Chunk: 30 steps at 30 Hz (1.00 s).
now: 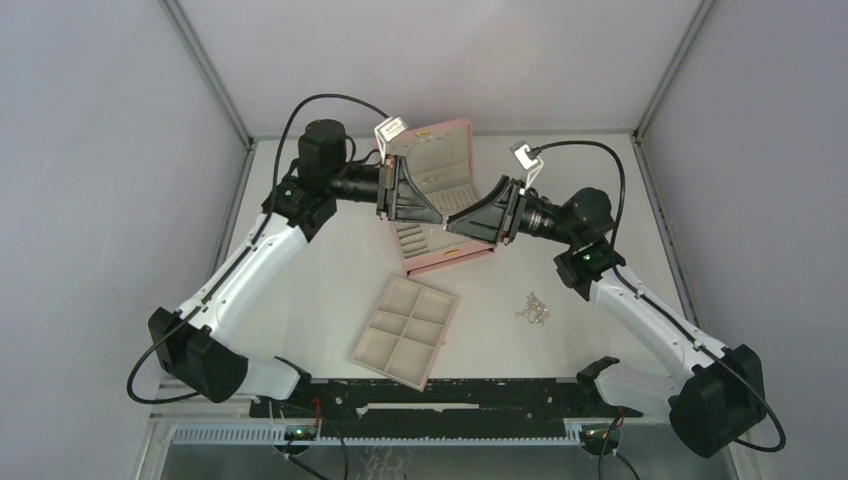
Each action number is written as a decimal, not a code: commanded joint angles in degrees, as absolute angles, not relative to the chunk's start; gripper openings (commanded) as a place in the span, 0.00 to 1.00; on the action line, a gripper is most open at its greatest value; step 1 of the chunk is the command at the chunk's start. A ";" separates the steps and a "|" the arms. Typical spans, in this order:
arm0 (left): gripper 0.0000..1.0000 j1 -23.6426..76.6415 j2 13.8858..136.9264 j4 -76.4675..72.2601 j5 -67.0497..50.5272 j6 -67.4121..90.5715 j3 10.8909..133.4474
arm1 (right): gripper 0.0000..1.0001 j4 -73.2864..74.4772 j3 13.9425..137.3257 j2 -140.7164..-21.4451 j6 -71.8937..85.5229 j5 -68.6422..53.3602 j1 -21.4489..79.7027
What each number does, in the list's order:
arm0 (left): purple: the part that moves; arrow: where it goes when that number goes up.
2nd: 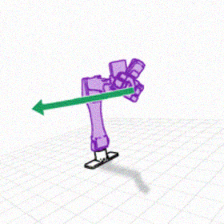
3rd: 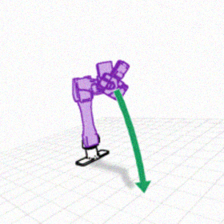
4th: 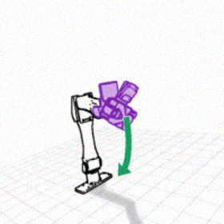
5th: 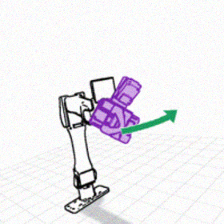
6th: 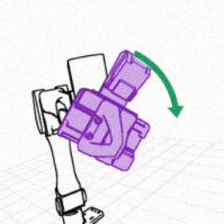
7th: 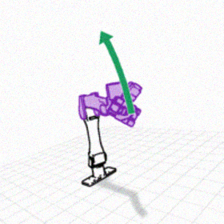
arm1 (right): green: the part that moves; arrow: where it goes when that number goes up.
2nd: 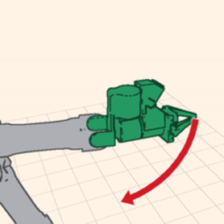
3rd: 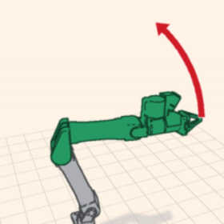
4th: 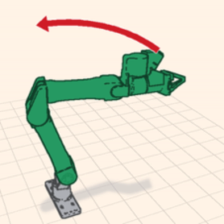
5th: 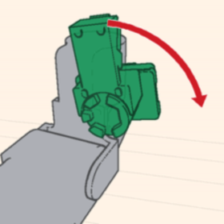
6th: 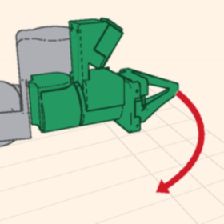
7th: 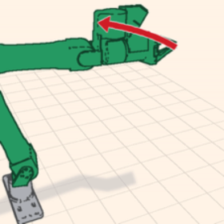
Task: Organize the mixed jewelry
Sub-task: Place the jewelry in the jewelry box.
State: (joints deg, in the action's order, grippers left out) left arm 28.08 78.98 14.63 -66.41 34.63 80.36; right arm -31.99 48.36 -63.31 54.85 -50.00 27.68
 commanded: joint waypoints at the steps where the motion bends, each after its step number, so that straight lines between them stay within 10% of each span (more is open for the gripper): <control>1: 0.00 27.69 77.43 12.74 -66.98 35.33 81.22 | 0.53 -34.29 50.37 -64.49 55.02 -50.45 28.90; 30: 0.00 27.07 77.26 12.66 -67.23 34.89 79.54 | 0.36 -37.61 50.74 -64.87 56.87 -48.63 28.51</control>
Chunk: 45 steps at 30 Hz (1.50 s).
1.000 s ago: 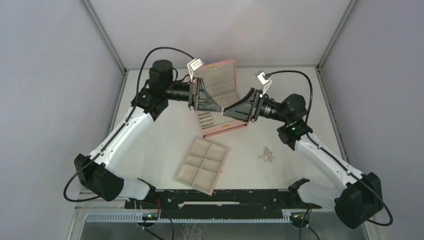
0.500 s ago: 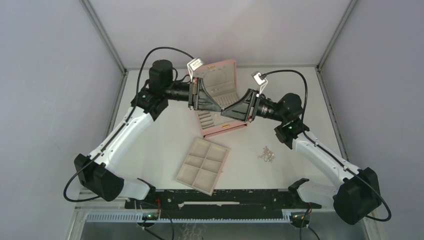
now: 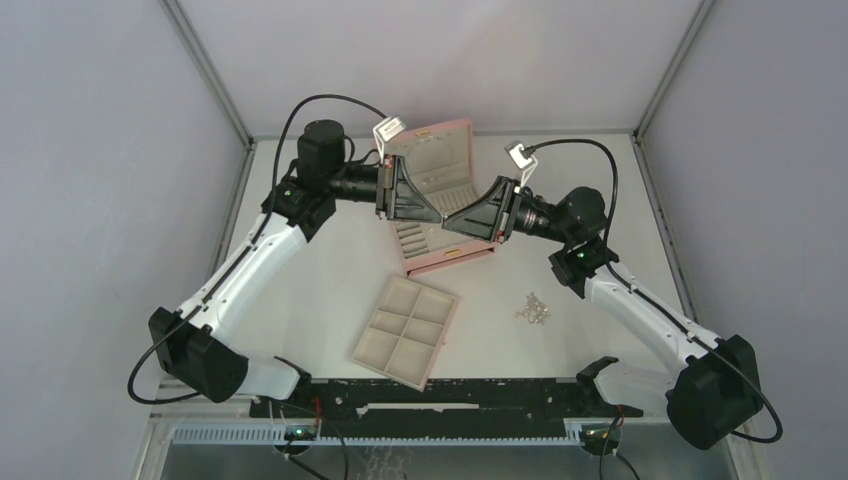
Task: Organize the mixed jewelry
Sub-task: Place the jewelry in the jewelry box.
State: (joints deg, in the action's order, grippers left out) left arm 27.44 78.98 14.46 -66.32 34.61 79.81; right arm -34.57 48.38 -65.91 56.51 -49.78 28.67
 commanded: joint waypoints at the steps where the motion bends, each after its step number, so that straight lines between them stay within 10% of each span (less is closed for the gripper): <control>1: 0.00 27.07 77.17 12.66 -67.28 34.89 79.53 | 0.35 -37.57 50.78 -64.86 56.87 -48.46 28.46; 23: 0.00 27.07 76.56 12.66 -67.60 35.07 79.53 | 0.33 -38.30 50.80 -66.08 57.87 -46.47 28.22; 40: 0.00 26.84 76.58 12.56 -66.88 35.61 79.53 | 0.04 -37.90 50.78 -66.56 58.05 -46.15 28.05; 45: 0.30 26.10 76.92 11.65 -66.17 36.76 79.34 | 0.00 -36.35 51.07 -66.11 57.40 -45.84 27.91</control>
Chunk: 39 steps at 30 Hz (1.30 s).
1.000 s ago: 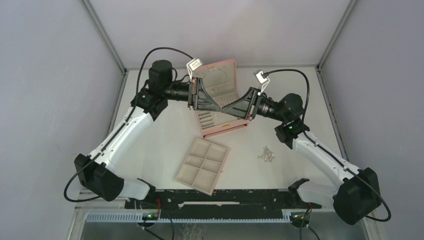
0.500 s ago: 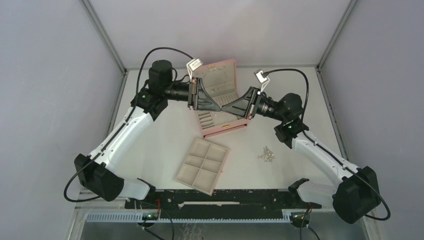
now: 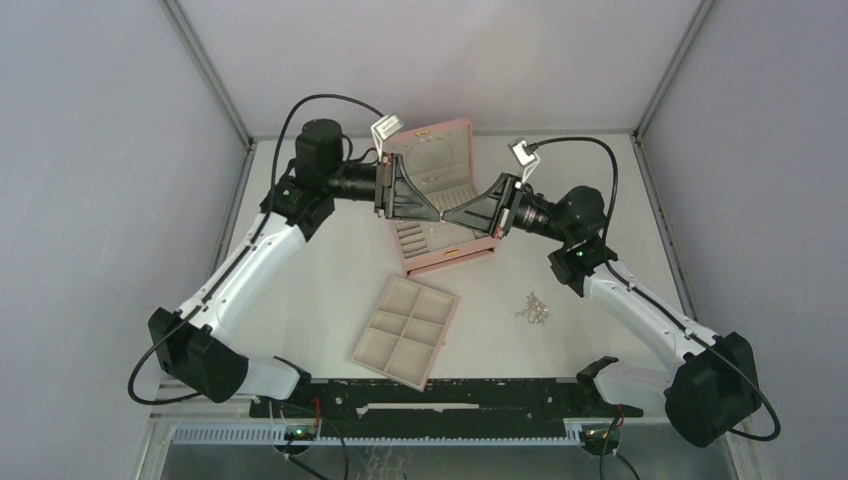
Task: Organize the mixed jewelry
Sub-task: Place the jewelry in the jewelry box.
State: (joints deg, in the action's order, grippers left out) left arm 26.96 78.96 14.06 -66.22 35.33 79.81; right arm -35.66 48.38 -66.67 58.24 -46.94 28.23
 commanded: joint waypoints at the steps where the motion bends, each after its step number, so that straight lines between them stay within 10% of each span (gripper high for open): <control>1: 0.35 25.80 76.90 11.61 -66.05 36.86 79.36 | 0.00 -35.13 51.41 -66.03 56.69 -45.75 27.92; 15: 0.47 6.25 70.56 19.20 -53.13 38.59 75.38 | 0.00 11.67 69.29 -69.54 35.23 -25.08 30.66; 25: 0.46 4.13 67.62 31.60 -34.01 30.99 68.65 | 0.00 55.31 106.86 -100.21 20.53 -0.22 39.29; 39: 0.46 4.14 67.26 33.84 -30.31 28.61 66.65 | 0.00 71.94 129.20 -124.12 14.28 6.94 42.01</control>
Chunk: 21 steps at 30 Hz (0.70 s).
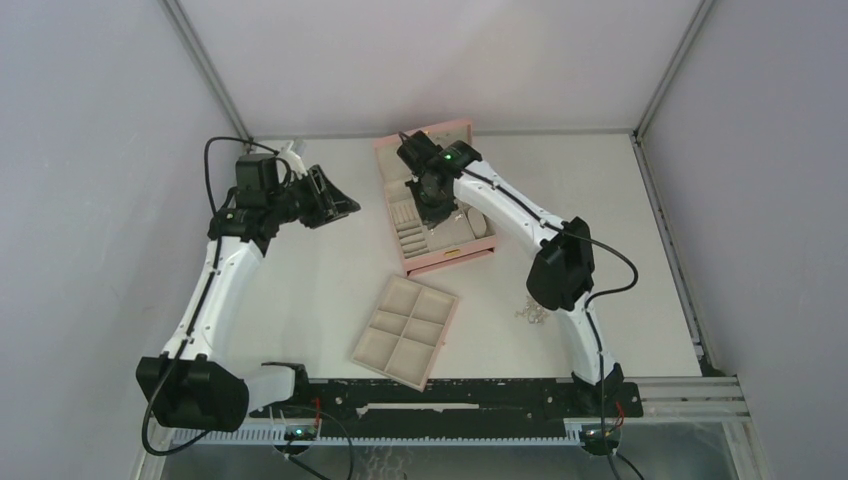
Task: Organize the mixed jewelry
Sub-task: Place the jewelry in the jewelry box.
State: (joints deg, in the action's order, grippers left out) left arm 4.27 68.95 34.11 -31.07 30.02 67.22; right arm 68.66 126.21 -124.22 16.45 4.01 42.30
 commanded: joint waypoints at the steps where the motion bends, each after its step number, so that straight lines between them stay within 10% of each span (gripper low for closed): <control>1: 0.46 4.14 67.25 33.65 -30.32 28.69 66.48 | 0.00 71.98 129.16 -124.42 14.39 6.90 41.70; 21: 0.46 4.14 69.08 32.89 -30.57 28.56 66.36 | 0.00 71.81 128.32 -128.85 11.63 1.76 40.22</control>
